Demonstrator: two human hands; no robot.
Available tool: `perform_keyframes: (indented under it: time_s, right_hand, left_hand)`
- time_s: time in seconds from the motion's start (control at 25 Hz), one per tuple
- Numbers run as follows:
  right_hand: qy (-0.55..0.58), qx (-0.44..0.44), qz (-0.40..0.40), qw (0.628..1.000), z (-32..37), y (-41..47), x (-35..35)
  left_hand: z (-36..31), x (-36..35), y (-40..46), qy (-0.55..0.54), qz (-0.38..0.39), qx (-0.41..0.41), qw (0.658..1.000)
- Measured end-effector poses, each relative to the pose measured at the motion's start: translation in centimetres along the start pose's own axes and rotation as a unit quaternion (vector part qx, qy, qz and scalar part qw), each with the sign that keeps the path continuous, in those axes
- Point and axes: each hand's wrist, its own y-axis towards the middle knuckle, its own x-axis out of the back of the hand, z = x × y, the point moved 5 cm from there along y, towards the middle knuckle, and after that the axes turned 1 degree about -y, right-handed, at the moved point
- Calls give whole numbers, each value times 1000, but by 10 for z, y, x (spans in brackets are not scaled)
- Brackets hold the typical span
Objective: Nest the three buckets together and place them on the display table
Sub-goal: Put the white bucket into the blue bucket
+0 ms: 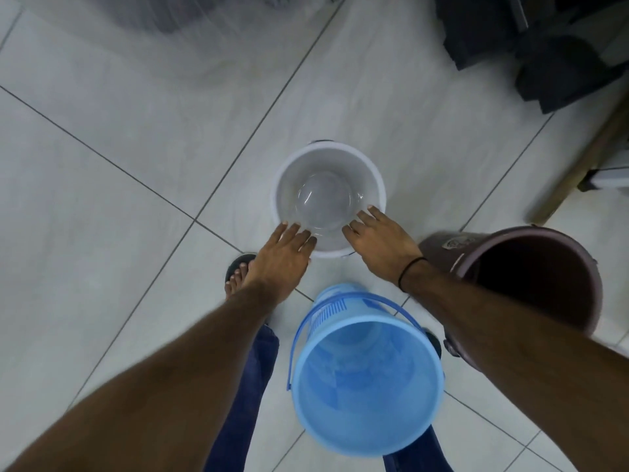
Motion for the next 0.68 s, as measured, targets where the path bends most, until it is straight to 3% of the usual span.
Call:
perform_keyframes:
  time_s: [0.16, 0.32, 0.52, 0.68]
  right_hand:
    - [3, 11, 74, 997, -7, -16, 13]
    - [33, -8, 64, 997, -15, -64, 60]
    - [92, -59, 64, 992, 1, -186, 144]
    - [63, -21, 29, 997, 40, -294, 185]
  left_hand:
    - [13, 12, 4, 99, 22, -59, 993]
    - [-4, 69, -8, 125, -7, -90, 988]
    - [-86, 189, -86, 109, -16, -55, 992]
    - [-165, 246, -177, 92, 6, -8, 996]
